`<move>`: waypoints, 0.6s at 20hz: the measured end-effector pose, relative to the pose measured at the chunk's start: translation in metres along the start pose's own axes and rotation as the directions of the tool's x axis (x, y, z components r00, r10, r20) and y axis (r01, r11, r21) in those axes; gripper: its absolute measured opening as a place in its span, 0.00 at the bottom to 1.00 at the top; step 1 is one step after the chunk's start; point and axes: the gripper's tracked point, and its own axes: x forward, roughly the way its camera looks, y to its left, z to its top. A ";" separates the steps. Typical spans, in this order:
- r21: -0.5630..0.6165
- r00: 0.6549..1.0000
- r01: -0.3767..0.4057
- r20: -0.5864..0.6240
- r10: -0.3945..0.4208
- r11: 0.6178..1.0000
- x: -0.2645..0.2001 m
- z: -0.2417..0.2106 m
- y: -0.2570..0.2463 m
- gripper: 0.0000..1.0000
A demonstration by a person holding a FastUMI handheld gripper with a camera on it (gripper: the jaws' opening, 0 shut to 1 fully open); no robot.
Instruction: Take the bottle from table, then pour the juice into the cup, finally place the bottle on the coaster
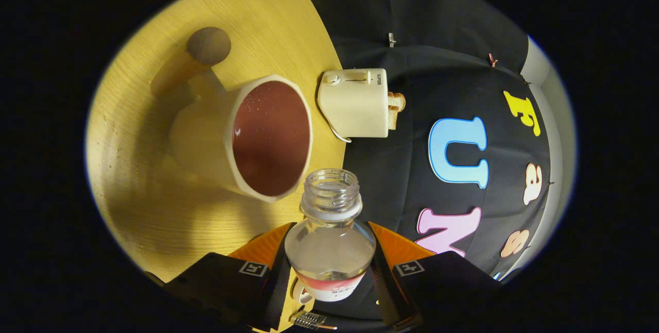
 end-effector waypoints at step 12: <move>-0.192 0.998 0.028 0.055 -0.018 0.981 0.006 0.012 -0.008 0.73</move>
